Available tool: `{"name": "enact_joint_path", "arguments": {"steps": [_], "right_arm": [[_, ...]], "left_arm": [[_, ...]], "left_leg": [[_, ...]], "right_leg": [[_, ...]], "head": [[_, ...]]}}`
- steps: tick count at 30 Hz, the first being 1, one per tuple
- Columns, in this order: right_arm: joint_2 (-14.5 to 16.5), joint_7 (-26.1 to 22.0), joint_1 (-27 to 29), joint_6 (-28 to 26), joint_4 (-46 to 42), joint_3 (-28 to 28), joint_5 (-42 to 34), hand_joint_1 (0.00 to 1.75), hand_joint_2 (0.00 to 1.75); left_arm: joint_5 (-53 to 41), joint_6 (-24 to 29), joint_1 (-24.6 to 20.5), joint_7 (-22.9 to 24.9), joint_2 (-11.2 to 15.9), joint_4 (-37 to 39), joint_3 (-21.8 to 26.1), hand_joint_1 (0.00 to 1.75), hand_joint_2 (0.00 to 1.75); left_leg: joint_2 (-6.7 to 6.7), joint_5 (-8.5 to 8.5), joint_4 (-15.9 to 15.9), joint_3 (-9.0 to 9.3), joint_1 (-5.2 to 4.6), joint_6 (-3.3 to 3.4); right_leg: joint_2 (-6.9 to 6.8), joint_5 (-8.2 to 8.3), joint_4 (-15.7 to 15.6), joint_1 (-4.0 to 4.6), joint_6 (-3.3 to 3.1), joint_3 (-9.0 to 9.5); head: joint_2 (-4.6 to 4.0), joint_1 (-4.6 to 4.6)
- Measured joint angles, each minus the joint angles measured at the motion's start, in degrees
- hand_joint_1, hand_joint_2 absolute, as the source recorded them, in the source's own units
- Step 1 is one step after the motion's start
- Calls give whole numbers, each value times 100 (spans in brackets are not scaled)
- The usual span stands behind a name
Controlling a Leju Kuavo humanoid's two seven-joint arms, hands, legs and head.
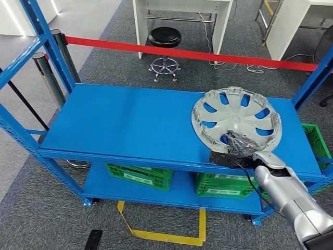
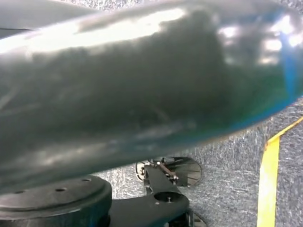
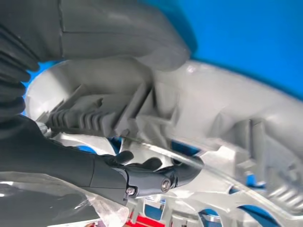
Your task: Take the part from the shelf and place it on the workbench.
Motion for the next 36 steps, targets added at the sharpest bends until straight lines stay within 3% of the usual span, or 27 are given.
{"name": "enact_joint_path", "arguments": {"steps": [3, 4, 7, 8, 9, 10, 12, 14, 17, 19, 22, 23, 24, 25, 27, 29, 33, 35, 36], "right_arm": [[36, -28, -40, 60, 114, 35, -19, 171, 175], [44, -49, -60, 90, 152, 46, -34, 175, 175], [74, -144, -112, 139, 250, 80, -86, 175, 175], [82, -179, -128, 141, 275, 87, -101, 175, 175], [90, -208, -148, 145, 297, 91, -114, 175, 175], [98, -234, -173, 150, 317, 96, -123, 175, 175], [109, -271, -250, 172, 345, 106, -140, 175, 175], [116, -314, -348, 212, 360, 128, -163, 175, 175], [132, -354, -435, 255, 366, 169, -192, 175, 175], [159, -359, -463, 259, 371, 200, -197, 175, 175], [218, -357, -463, 261, 394, 232, -196, 175, 175], [236, -355, -460, 261, 405, 235, -196, 175, 175], [249, -354, -460, 261, 418, 236, -196, 175, 175], [259, -353, -460, 261, 428, 237, -196, 175, 175], [275, -351, -463, 261, 444, 238, -196, 175, 175], [286, -351, -478, 261, 461, 236, -195, 175, 175], [286, -370, -477, 260, 502, 250, -205, 175, 175], [286, -384, -479, 259, 539, 260, -211, 175, 175], [286, -391, -481, 259, 555, 266, -214, 175, 175]], "left_arm": [[18, 9, -19, 19, 9, -1, 48, 0, 0], [19, 9, -28, 21, 14, -2, 65, 0, 0], [20, 6, -31, 23, 30, -2, 92, 0, 0], [21, 6, -19, 23, 36, -2, 98, 0, 0], [21, 7, -7, 23, 42, -2, 105, 0, 0], [22, 9, 0, 23, 45, -2, 114, 0, 0], [21, 14, -14, 22, 44, -2, 129, 0, 0], [17, 22, -57, 15, 40, -3, 137, 0, 0], [7, 29, -101, 0, 34, -6, 161, 0, 0], [4, 31, -101, -9, 38, -6, 180, 0, 0], [4, 32, -77, -14, 55, -5, 204, 0, 0], [4, 32, -58, -14, 63, -5, 212, 0, 0], [4, 32, -36, -14, 73, -5, 219, 0, 0], [4, 33, -20, -14, 81, -5, 224, 0, 0], [4, 33, -8, -15, 95, -6, 232, 0, 0], [4, 32, -13, -24, 91, -6, 235, 0, 0], [-9, 33, -13, -44, 92, -6, 243, 0, 0], [-13, 33, -21, -48, 93, -6, 246, 0, 0], [-12, 33, -20, -49, 93, -6, 249, 0, 0]], "left_leg": [[2, 56, -24, -7, 8, 141], [11, 79, -33, -17, 15, 180], [25, 116, -37, -79, -1, 243], [25, 120, -36, -92, -9, 249], [25, 122, -35, -94, -14, 252], [24, 121, -35, -86, -17, 251], [22, 117, -33, -62, -20, 238], [14, 107, -22, -70, -34, 188], [6, 111, -17, -84, -14, 79], [-1, 2, 145, -145, -5, 39], [-5, -513, 1104, -591, -7, -16], [-5, -624, 1415, -738, -4, -40], [-5, -630, 1565, -812, 1, -60], [-4, -521, 1494, -787, 8, -76], [5, -112, 782, -465, 36, -108], [-5, 110, 135, -167, 44, -82], [-21, 119, -13, -102, 27, 94], [-7, 155, -37, -111, 41, 165], [2, 168, -42, -128, 40, 185]], "right_leg": [[6, -39, 27, -13, 89, -32], [5, -154, 186, -19, 113, -116], [3, -721, 1275, -37, 148, -632], [4, -810, 1572, -38, 147, -769], [4, -782, 1666, -37, 140, -809], [5, -644, 1526, -36, 126, -735], [6, -242, 750, -26, 72, -352], [4, -62, 114, -5, 21, -63], [-2, -55, -33, 21, -41, -1], [-17, -8, -83, 4, -107, 55], [-35, 21, -111, -10, -156, 60], [-33, 19, -110, -11, -158, 55], [-30, 16, -110, -13, -158, 55], [-26, 12, -108, -19, -153, 61], [-22, -8, -88, -36, -121, 76], [-8, -49, -39, -26, -50, 67], [14, -75, -51, -23, 85, 47], [12, -284, 233, -39, 137, -105], [12, -470, 552, -44, 150, -259]], "head": [[1, 16], [1, 28], [-1, 52], [-1, 51], [0, 51], [0, 52], [0, 52], [-1, 48], [0, 46], [0, 39], [-1, 30], [-1, 33], [0, 31], [0, 32], [0, 32], [-1, 33], [-1, 36], [-1, 57], [-1, 66]]}}
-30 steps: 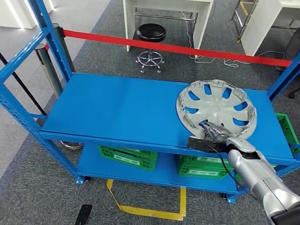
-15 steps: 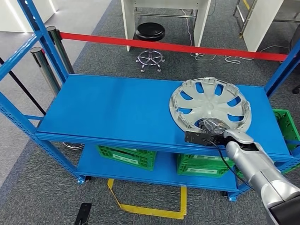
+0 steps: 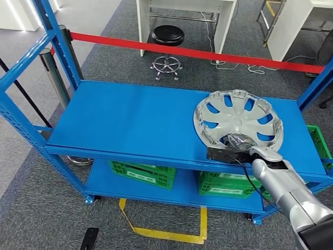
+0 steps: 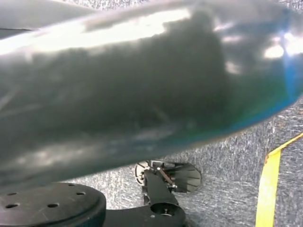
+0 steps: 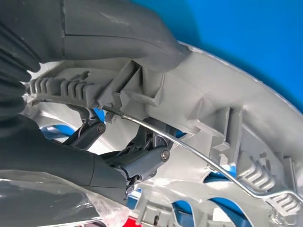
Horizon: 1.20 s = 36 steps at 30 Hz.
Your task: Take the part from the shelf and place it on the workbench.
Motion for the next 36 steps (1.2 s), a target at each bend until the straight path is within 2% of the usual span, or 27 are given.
{"name": "enact_joint_path", "arguments": {"steps": [2, 3, 4, 5, 7, 8, 9, 10, 13, 14, 15, 17, 18, 19, 20, 22, 23, 24, 25, 26, 28, 34, 36], "right_arm": [[0, -15, -3, -1, 18, 10, -9, 175, 175], [0, -23, -2, -2, 26, 13, -15, 175, 175], [0, -30, -3, -3, 36, 16, -20, 175, 175], [0, -35, -10, -5, 45, 21, -24, 175, 175], [0, -39, -45, -17, 54, 38, -28, 175, 175], [1, -39, -70, -28, 55, 50, -31, 175, 175], [5, -41, -91, -42, 55, 63, -34, 175, 175], [9, -48, -103, -54, 55, 76, -39, 139, 175], [29, -63, -110, -94, 54, 113, -50, 8, 175], [41, -56, -107, -126, 53, 123, -49, 0, 175], [58, -45, -90, -172, 53, 134, -46, 0, 175], [93, -1, -24, -287, 55, 150, -26, 0, 87], [108, 24, 14, -337, 56, 156, -12, 0, 44], [117, 51, 45, -377, 57, 162, 4, 0, 0], [121, 77, 67, -413, 59, 166, 22, 0, 0], [121, 111, 90, -484, 60, 180, 54, 0, 0], [120, 127, 97, -530, 60, 187, 75, 0, 0], [119, 141, 103, -576, 61, 193, 94, 0, 0], [118, 154, 113, -632, 61, 198, 116, 0, 0], [117, 161, 127, -683, 62, 200, 131, 0, 0], [118, 164, 148, -750, 62, 203, 147, 0, 0], [118, 164, 152, -762, 62, 203, 150, 0, 0], [117, 161, 162, -793, 62, 202, 152, 0, 0]], "left_arm": [[1, 0, 13, -1, 1, 0, 7, 0, 0], [1, 0, 22, -1, 2, 0, 10, 0, 0], [1, 0, 28, -1, 2, 0, 13, 0, 0], [-1, 1, 30, -1, 2, 0, 14, 0, 0], [-8, 3, 20, -1, -3, 0, 15, 0, 0], [-13, 4, 8, -1, -7, 0, 16, 0, 0], [-16, 4, -7, -1, -12, 0, 18, 0, 0], [-19, 4, -24, -1, -19, 0, 19, 0, 0], [-19, 10, -46, -2, -22, 0, 24, 0, 0], [-18, 15, -46, -3, -20, 0, 28, 0, 0], [-17, 20, -43, -4, -16, 0, 35, 0, 0], [-17, 24, -16, -8, -8, 0, 60, 0, 0], [-19, 23, 7, -11, -4, 0, 72, 0, 0], [-20, 21, 31, -16, -1, 0, 82, 0, 0], [-22, 18, 49, -24, 1, 0, 88, 0, 0], [-27, 13, 63, -46, 5, 0, 98, 0, 0], [-30, 9, 61, -60, 5, 0, 104, 0, 0], [-34, 5, 62, -73, 3, 0, 109, 0, 0], [-38, 2, 66, -82, 1, 0, 115, 0, 0], [-42, 0, 74, -88, 1, 0, 121, 0, 0], [-46, 0, 88, -91, 3, 0, 127, 0, 0], [-47, 0, 91, -92, 3, 0, 128, 0, 0], [-52, 0, 92, -92, 3, 0, 131, 0, 0]], "left_leg": [[15, 7, 1, -28, -16, 13], [20, 7, 1, -30, -26, 15], [22, 6, 2, -25, -35, 16], [22, 4, 2, -13, -41, 17], [17, -5, 7, 10, -52, 5], [14, -11, 11, 11, -59, -15], [13, -15, 14, 3, -62, -42], [11, -15, 15, -3, -60, -76], [6, -59, 78, -12, -31, -170], [2, -163, 228, -71, -33, -188], [-2, -323, 498, -189, -33, -200], [-6, -692, 1239, -532, -40, -235], [-5, -778, 1507, -654, -38, -254], [-5, -755, 1588, -691, -37, -266], [-5, -619, 1431, -620, -35, -271], [8, -242, 670, -264, -30, -269], [8, -110, 316, -102, -30, -247], [8, -46, 87, 0, -34, -218], [3, -36, -12, 39, -44, -180], [-7, -30, -15, 36, -54, -138], [-9, -24, -15, 33, -71, -101], [-10, -19, -17, 34, -72, -90], [-2, 9, -46, 37, -51, -51]], "right_leg": [[1, -346, 768, -1, 1, -383], [1, -391, 991, 2, -6, -491], [2, -324, 1006, 6, -22, -497], [2, -157, 794, 15, -47, -388], [9, 223, 7, 50, -126, 1], [3, 335, -316, 68, -158, 158], [0, 381, -510, 86, -182, 242], [-5, 379, -578, 102, -200, 258], [-22, 438, -633, 96, -274, 309], [-32, 466, -662, 82, -304, 338], [-43, 489, -682, 69, -326, 355], [-51, 500, -684, 70, -347, 331], [-50, 500, -682, 71, -349, 324], [-48, 500, -680, 71, -349, 320], [-47, 499, -676, 68, -346, 322], [-53, 487, -658, 69, -319, 326], [-55, 473, -638, 79, -291, 315], [-59, 462, -624, 90, -259, 300], [-60, 457, -617, 100, -225, 295], [-60, 460, -623, 100, -196, 295], [-62, 478, -645, 91, -164, 319], [-62, 481, -649, 89, -156, 320], [-53, 445, -619, 84, -127, 279]], "head": [[0, 5], [0, 3], [0, 3], [1, 4], [1, 6], [1, 1], [0, -3], [0, -5], [1, -9], [1, -15], [0, -20], [0, -29], [0, -29], [0, -30], [0, -32], [0, -33], [0, -31], [0, -21], [0, -14], [0, -5], [0, -2], [0, -2], [0, 0]]}}
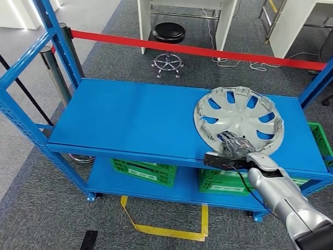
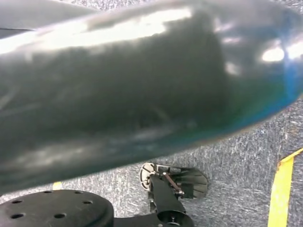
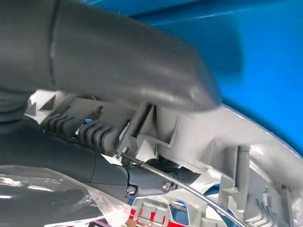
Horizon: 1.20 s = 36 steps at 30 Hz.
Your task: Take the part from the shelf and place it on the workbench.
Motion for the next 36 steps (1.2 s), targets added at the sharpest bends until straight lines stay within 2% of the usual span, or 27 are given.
{"name": "enact_joint_path", "arguments": {"steps": [1, 2, 3, 5, 6, 9, 11, 13, 14, 15, 16, 17, 18, 20, 21, 24, 25, 27, 29, 30, 31, 32, 34, 35, 36], "right_arm": [[-1, -3, 11, -21, 1, -1, 3, 0, 0], [-1, -11, 36, -48, 2, -2, 3, 0, 0], [-2, -42, 54, -65, 4, -4, -2, 0, 0], [-1, -119, 74, -89, 3, -11, -19, 0, 0], [-1, -166, 67, -90, -1, -14, -30, 0, 0], [2, -233, 62, -84, -13, -15, -51, 0, 0], [6, -255, 62, -80, -19, -12, -57, 0, 87], [9, -274, 76, -76, -21, -12, -66, 0, 175], [10, -280, 85, -75, -21, -14, -70, 0, 175], [10, -283, 92, -73, -20, -15, -74, 0, 175], [10, -282, 96, -72, -20, -19, -77, 0, 175], [10, -282, 96, -70, -20, -24, -78, 0, 175], [10, -282, 97, -69, -20, -29, -80, 0, 175], [8, -281, 97, -65, -20, -40, -84, 0, 175], [5, -281, 99, -64, -20, -46, -86, 0, 175], [-3, -271, 113, -62, -20, -68, -89, 0, 175], [-9, -268, 122, -61, -20, -76, -93, 0, 175], [-26, -269, 139, -59, -19, -96, -108, 0, 175], [-34, -281, 151, -55, -17, -121, -127, 0, 175], [-36, -289, 155, -53, -17, -134, -133, 0, 175], [-36, -296, 157, -50, -17, -144, -139, 0, 175], [-37, -302, 155, -46, -17, -152, -143, 0, 175], [-38, -316, 142, -28, -19, -160, -150, 0, 175], [-38, -326, 128, -16, -20, -164, -152, 0, 175], [-37, -336, 113, -5, -23, -167, -155, 0, 175]], "left_arm": [[-4, -1, -1, -1, -1, 0, 2, 0, 0], [-10, -2, 5, -3, 0, 0, 4, 0, 0], [-14, -3, 11, -6, -1, 0, 9, 0, 0], [-22, -4, 18, -11, -3, 0, 17, 0, 0], [-26, -4, 10, -13, -6, 0, 21, 0, 0], [-33, -2, -7, -14, -11, 0, 23, 0, 0], [-36, -2, -8, -15, -11, 0, 25, 0, 0], [-37, -2, 3, -16, -8, 0, 26, 0, 0], [-39, -2, 19, -17, -7, 0, 27, 0, 0], [-41, -2, 38, -17, -5, 0, 28, 0, 0], [-43, -2, 54, -18, -4, 0, 29, 0, 0], [-44, -2, 65, -18, -2, 0, 29, 0, 0], [-46, -2, 69, -19, 1, 0, 29, 0, 0], [-48, -3, 61, -20, 0, 0, 29, 0, 0], [-49, -4, 60, -21, -3, 0, 29, 0, 0], [-49, -3, 65, -23, 1, 0, 33, 0, 0], [-50, -3, 62, -25, 3, 0, 35, 0, 0], [-51, -6, 54, -25, 0, 0, 37, 0, 0], [-51, -9, 56, -25, -1, 0, 37, 0, 0], [-51, -9, 58, -24, 1, 0, 38, 0, 0], [-52, -9, 58, -22, 3, 0, 39, 0, 0], [-53, -9, 56, -20, 5, 0, 39, 0, 0], [-65, -9, 46, -16, 2, 0, 40, 0, 0], [-73, -9, 34, -16, 0, 0, 40, 0, 0], [-82, -12, 20, -16, -2, 0, 40, 0, 0]], "left_leg": [[7, 16, -14, -3, 10, 26], [18, 32, -27, -19, 18, 54], [24, 32, -27, -22, 20, 56], [27, 15, -16, -32, 7, 8], [23, 9, -16, -17, 8, -36], [19, -10, -13, 8, 33, -149], [14, -244, 308, -108, 38, -187], [11, -656, 1050, -427, 35, -210], [11, -803, 1400, -578, 35, -223], [11, -847, 1598, -658, 35, -233], [11, -776, 1577, -637, 35, -235], [12, -611, 1329, -510, 37, -233], [14, -404, 928, -310, 40, -229], [15, -151, 214, 22, 38, -198], [13, -114, 46, 96, 32, -169], [11, -85, -15, 103, 14, -53], [17, -64, -31, 101, 18, -16], [33, -31, -54, 79, 26, 40], [49, -25, -52, 45, 16, 58], [56, -25, -51, 40, 13, 62], [61, -26, -50, 42, 13, 63], [61, -29, -49, 52, 14, 61], [57, -42, -48, 80, 14, 43], [52, -53, -43, 87, 6, 21], [47, -59, -40, 89, 0, -7]], "right_leg": [[7, -71, 81, -4, 23, -52], [18, -288, 550, -16, 57, -299], [27, -261, 585, -28, 65, -322], [43, -174, 495, -39, 43, -288], [47, 40, 35, -31, 4, -67], [36, 46, -30, -6, -108, -19], [3, 81, -71, -27, -176, 28], [-32, 97, -74, -30, -204, 13], [-42, 98, -73, -26, -206, 3], [-48, 99, -72, -23, -207, -3], [-50, 100, -70, -22, -204, -5], [-50, 101, -64, -25, -198, -4], [-51, 100, -53, -27, -186, -4], [-51, 83, -3, -5, -136, -25], [-49, 80, 10, 6, -104, -36], [-37, 88, -5, -7, -4, -51], [-27, 31, 58, -18, 29, -94], [3, -268, 537, -31, 84, -354], [24, -615, 1341, -38, 113, -754], [28, -669, 1603, -40, 118, -884], [30, -619, 1664, -41, 118, -915], [30, -460, 1470, -42, 111, -819], [33, -87, 662, -42, 83, -409], [38, 22, 302, -37, 56, -221], [42, 59, 82, -28, 27, -103]], "head": [[0, 11], [0, 21], [0, 33], [0, 33], [0, 31], [1, 27], [1, 2], [0, -22], [0, -23], [0, -24], [0, -24], [0, -24], [0, -27], [1, -25], [1, -19], [1, -7], [1, 1], [1, 28], [0, 43], [0, 42], [0, 43], [1, 43], [1, 44], [1, 41], [1, 38]]}}
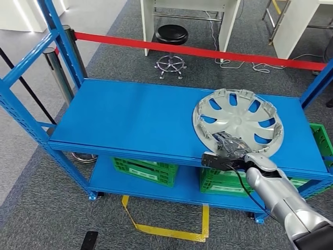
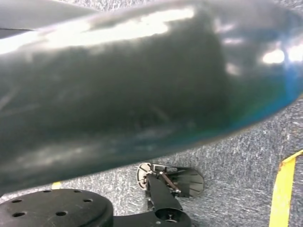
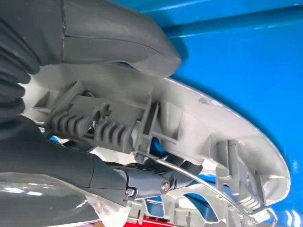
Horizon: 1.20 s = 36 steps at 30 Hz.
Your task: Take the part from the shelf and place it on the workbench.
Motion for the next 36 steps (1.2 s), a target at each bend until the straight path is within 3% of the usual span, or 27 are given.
{"name": "enact_joint_path", "arguments": {"steps": [3, 5, 8, 9, 10, 11, 14, 16, 18, 20, 21, 23, 24, 25, 26, 27, 28, 30, 31, 34, 36], "right_arm": [[1, -19, -29, 22, -7, -16, -1, 0, 175], [1, -28, -40, 51, -13, -27, -1, 0, 175], [6, -45, -44, 104, -20, -31, -10, 0, 175], [9, -49, -44, 122, -21, -31, -15, 0, 175], [10, -52, -44, 140, -21, -31, -19, 0, 175], [11, -52, -45, 157, -21, -32, -21, 0, 175], [9, -44, -53, 194, -21, -34, -18, 0, 175], [-3, -37, -54, 204, -22, -38, -10, 85, 175], [-17, -33, -45, 213, -22, -39, -4, 172, 175], [-39, -41, -35, 233, -21, -39, -11, 175, 175], [-51, -52, -32, 247, -21, -39, -18, 175, 175], [-64, -89, -26, 273, -21, -40, -39, 175, 175], [-64, -113, -21, 281, -21, -40, -50, 175, 175], [-65, -135, -23, 294, -21, -40, -60, 175, 175], [-67, -158, -31, 311, -22, -39, -67, 175, 175], [-70, -170, -47, 333, -23, -38, -72, 175, 175], [-74, -181, -71, 361, -25, -38, -76, 175, 175], [-85, -199, -128, 424, -37, -34, -84, 175, 175], [-90, -211, -149, 451, -46, -32, -86, 175, 175], [-93, -241, -168, 496, -76, -26, -96, 175, 175], [-93, -251, -169, 512, -93, -23, -103, 175, 175]], "left_arm": [[-15, -11, -28, 0, -2, 0, 1, 0, 0], [-22, -13, -29, -1, 3, 0, 2, 0, 0], [-29, -13, -17, 0, 21, 0, 14, 0, 0], [-31, -13, -6, 0, 26, 0, 24, 0, 0], [-33, -13, 5, 0, 30, 0, 34, 0, 0], [-35, -13, 12, 0, 33, 0, 47, 0, 0], [-42, -11, 9, 0, 42, 0, 69, 0, 0], [-45, -10, 4, 0, 40, 0, 74, 0, 0], [-49, -8, 4, 0, 43, 0, 79, 0, 0], [-54, -6, -5, 0, 45, 0, 83, 0, 0], [-59, -6, -11, 0, 43, 0, 84, 0, 0], [-66, -6, -11, 0, 39, 0, 87, 0, 0], [-68, -6, -3, 0, 39, 0, 89, 0, 0], [-69, -6, 4, 0, 40, 0, 91, 0, 0], [-70, -6, 8, 0, 42, 0, 93, 0, 0], [-72, -6, 7, 0, 41, 0, 93, 0, 0], [-73, -6, 1, 0, 37, 0, 94, 0, 0], [-76, -5, -24, -1, 26, 0, 94, 0, 0], [-78, -5, -38, -2, 20, 0, 94, 0, 0], [-86, -4, -60, -7, 7, 0, 96, 0, 0], [-87, -2, -60, -10, 9, 0, 99, 0, 0]], "left_leg": [[-10, -8, -3, 22, 11, -104], [-16, -162, 199, -38, 17, -146], [-22, -723, 1247, -497, 13, -170], [-22, -827, 1549, -634, 13, -178], [-22, -812, 1656, -683, 13, -181], [-22, -682, 1525, -620, 15, -179], [-22, -140, 385, -79, 25, -161], [-29, -65, 26, 78, 17, -121], [-33, -55, 0, 80, 9, -53], [-19, -20, -22, 80, 19, 22], [-11, -1, -32, 70, 24, 56], [3, 13, -31, 29, 14, 89], [9, 16, -29, 16, 9, 95], [12, 17, -28, 13, 7, 96], [13, 15, -27, 19, 5, 94], [10, 11, -27, 32, 5, 89], [5, 5, -27, 45, 5, 82], [-17, -15, -16, 51, -12, 38], [-27, -21, -14, 48, -15, 9], [-48, -41, -5, 53, 6, -88], [-53, -241, 296, -70, 7, -122]], "right_leg": [[-2, -12, -108, 22, -111, 64], [-17, 14, -147, 3, -189, 117], [-29, 32, -157, -4, -234, 119], [-29, 32, -156, -1, -234, 114], [-28, 32, -155, 0, -234, 114], [-28, 32, -154, -1, -231, 121], [-27, 15, -125, 8, -184, 136], [-19, 5, -111, 32, -118, 128], [-12, 14, -131, 33, -54, 125], [-5, -110, 5, 17, 10, 47], [-3, -271, 250, 7, 39, -75], [-1, -667, 1044, -7, 77, -443], [-1, -782, 1396, -10, 85, -616], [0, -784, 1571, -10, 87, -704], [0, -671, 1509, -10, 80, -680], [-1, -468, 1217, -9, 65, -545], [1, -240, 790, -6, 38, -341], [5, -6, 68, 12, -26, -15], [7, 4, -92, 26, -55, 51], [0, 1, -161, 43, -142, 116], [-17, 45, -206, 13, -204, 169]], "head": [[0, -3], [-1, -13], [-1, -37], [-1, -38], [-1, -40], [-1, -42], [-1, -46], [0, -42], [0, -38], [0, -23], [0, -12], [0, 7], [-1, 5], [-1, 6], [0, 6], [0, 6], [0, 7], [-1, 2], [-1, 0], [-1, -2], [-1, -16]]}}
